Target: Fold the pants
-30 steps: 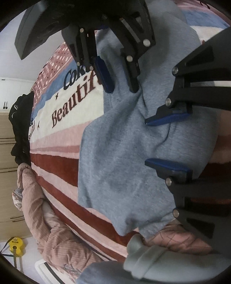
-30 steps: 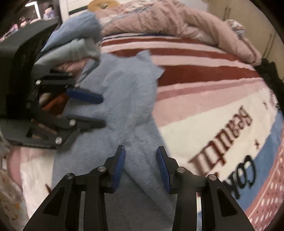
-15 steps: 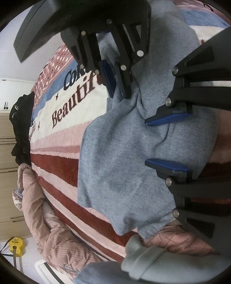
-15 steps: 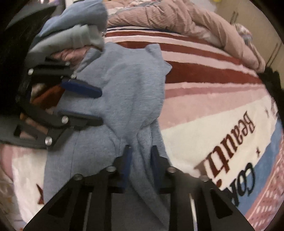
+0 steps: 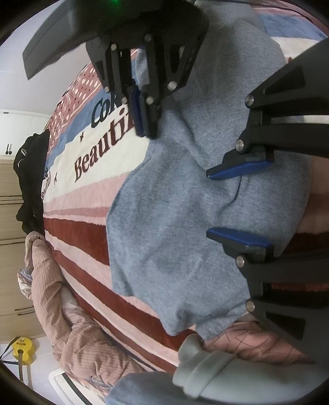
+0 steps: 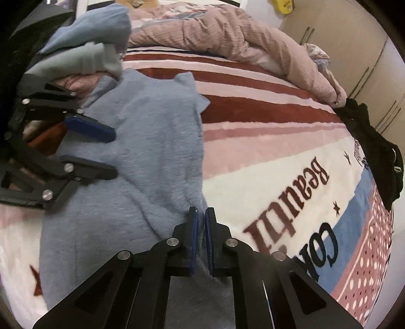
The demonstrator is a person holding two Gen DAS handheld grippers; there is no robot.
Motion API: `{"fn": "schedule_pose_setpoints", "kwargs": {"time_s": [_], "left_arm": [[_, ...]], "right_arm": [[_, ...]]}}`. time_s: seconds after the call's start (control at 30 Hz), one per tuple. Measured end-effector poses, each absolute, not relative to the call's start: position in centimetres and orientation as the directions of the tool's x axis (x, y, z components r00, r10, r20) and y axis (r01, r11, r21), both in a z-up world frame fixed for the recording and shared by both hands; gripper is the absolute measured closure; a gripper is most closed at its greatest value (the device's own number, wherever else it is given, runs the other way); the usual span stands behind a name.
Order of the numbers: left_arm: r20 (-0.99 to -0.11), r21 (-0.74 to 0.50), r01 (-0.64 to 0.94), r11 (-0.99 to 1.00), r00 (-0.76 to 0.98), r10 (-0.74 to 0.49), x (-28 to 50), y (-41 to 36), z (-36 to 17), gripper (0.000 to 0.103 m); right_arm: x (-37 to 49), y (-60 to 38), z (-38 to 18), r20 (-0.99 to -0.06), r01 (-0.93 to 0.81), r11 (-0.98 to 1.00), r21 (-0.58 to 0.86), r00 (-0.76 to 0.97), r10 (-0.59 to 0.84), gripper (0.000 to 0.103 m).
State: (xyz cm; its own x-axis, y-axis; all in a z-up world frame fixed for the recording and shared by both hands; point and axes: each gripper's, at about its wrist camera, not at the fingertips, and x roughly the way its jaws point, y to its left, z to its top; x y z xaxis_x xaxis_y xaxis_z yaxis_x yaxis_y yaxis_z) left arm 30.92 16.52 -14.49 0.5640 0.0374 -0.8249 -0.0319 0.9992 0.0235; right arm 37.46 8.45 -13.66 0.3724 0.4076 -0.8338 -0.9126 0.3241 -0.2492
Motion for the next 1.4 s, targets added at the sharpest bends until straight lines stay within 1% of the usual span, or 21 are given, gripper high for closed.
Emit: {"fn": "schedule_pose_setpoints", "kwargs": {"time_s": [0.03, 0.1, 0.17, 0.27, 0.33, 0.37, 0.4, 0.43, 0.47, 0.5, 0.57, 0.63, 0.73, 0.8, 0.93, 1.03, 1.07, 1.1, 1.27, 1.4], "left_arm": [[-0.825, 0.022, -0.034, 0.999, 0.563, 0.037, 30.9, 16.5, -14.5, 0.066], [-0.826, 0.016, -0.045, 0.999, 0.562, 0.038, 30.8, 16.5, -14.1, 0.061], [-0.808, -0.012, -0.029, 1.000, 0.589, 0.008, 30.2, 16.1, -13.0, 0.043], [-0.765, -0.025, 0.015, 1.000, 0.643, -0.029, 29.3, 14.8, -10.7, 0.036], [-0.739, -0.032, 0.040, 0.999, 0.672, -0.051, 28.8, 13.4, -9.1, 0.035], [-0.729, -0.040, 0.054, 0.998, 0.681, -0.066, 28.6, 12.8, -8.4, 0.034], [-0.719, -0.047, 0.068, 0.997, 0.690, -0.081, 28.5, 12.2, -7.8, 0.034], [-0.707, -0.056, 0.087, 0.995, 0.700, -0.101, 28.4, 11.2, -7.2, 0.034], [-0.701, -0.059, 0.099, 0.993, 0.705, -0.112, 28.5, 10.5, -6.8, 0.034], [-0.694, -0.060, 0.112, 0.992, 0.709, -0.122, 28.6, 9.7, -6.5, 0.033], [-0.688, -0.060, 0.134, 0.989, 0.713, -0.138, 28.9, 7.8, -6.3, 0.033], [-0.693, -0.074, 0.148, 0.986, 0.703, -0.158, 29.4, 6.2, -6.4, 0.033], [-0.713, -0.089, 0.158, 0.983, 0.680, -0.174, 30.3, 4.2, -7.0, 0.033], [-0.725, -0.077, 0.162, 0.984, 0.668, -0.167, 30.7, 2.9, -7.4, 0.033], [-0.735, -0.054, 0.169, 0.984, 0.661, -0.154, 30.6, 1.8, -7.6, 0.033], [-0.742, -0.039, 0.167, 0.985, 0.655, -0.140, 30.7, 1.7, -7.8, 0.033], [-0.745, -0.035, 0.164, 0.986, 0.654, -0.136, 30.9, 1.8, -7.9, 0.033], [-0.747, -0.034, 0.160, 0.987, 0.652, -0.132, 31.1, 1.8, -8.0, 0.033], [-0.747, -0.048, 0.145, 0.988, 0.652, -0.132, 31.7, 1.9, -8.5, 0.033], [-0.757, -0.056, 0.139, 0.989, 0.640, -0.133, 32.1, 1.6, -9.2, 0.033]], "right_arm": [[37.8, 8.7, -13.8, -0.828, -0.901, 0.338, -0.272, 0.398, 0.394, 0.102], [39.0, 9.0, -14.1, -0.828, -0.881, 0.374, -0.291, 0.427, 0.362, 0.102], [39.9, 8.3, -13.8, -0.835, -0.872, 0.421, -0.252, 0.415, 0.361, 0.102], [40.1, 4.8, -11.1, -0.820, -0.864, 0.475, -0.166, 0.388, 0.420, 0.101], [40.3, 0.5, -8.9, -0.811, -0.843, 0.520, -0.140, 0.399, 0.428, 0.086], [40.2, -1.8, -8.0, -0.809, -0.827, 0.546, -0.138, 0.412, 0.420, 0.075], [40.3, -4.2, -7.2, -0.808, -0.810, 0.569, -0.140, 0.426, 0.407, 0.072], [40.2, -6.8, -6.4, -0.809, -0.793, 0.592, -0.145, 0.439, 0.391, 0.071], [40.1, -10.2, -5.6, -0.810, -0.767, 0.622, -0.158, 0.461, 0.363, 0.068], [40.0, -12.8, -5.1, -0.808, -0.743, 0.647, -0.170, 0.481, 0.340, 0.061], [39.7, -18.6, -4.4, -0.809, -0.684, 0.707, -0.178, 0.511, 0.291, 0.056], [39.1, -23.3, -4.5, -0.823, -0.648, 0.744, -0.162, 0.505, 0.260, 0.056], [38.0, -27.9, -5.9, -0.841, -0.629, 0.752, -0.198, 0.504, 0.199, 0.055], [37.8, -29.9, -7.1, -0.851, -0.622, 0.759, -0.194, 0.491, 0.184, 0.048], [38.6, -34.0, -9.0, -0.856, -0.547, 0.807, -0.223, 0.506, 0.107, 0.046], [39.1, -37.9, -9.0, -0.847, -0.454, 0.876, -0.162, 0.519, 0.113, 0.043], [38.9, -39.3, -8.8, -0.841, -0.430, 0.893, -0.132, 0.526, 0.130, 0.036], [38.7, -40.5, -8.6, -0.834, -0.408, 0.905, -0.117, 0.535, 0.134, 0.032], [37.6, -45.9, -8.5, -0.829, -0.283, 0.959, -0.027, 0.542, 0.137, 0.032], [36.7, -49.1, -9.0, -0.824, -0.223, 0.974, 0.033, 0.545, 0.153, 0.032]]}}
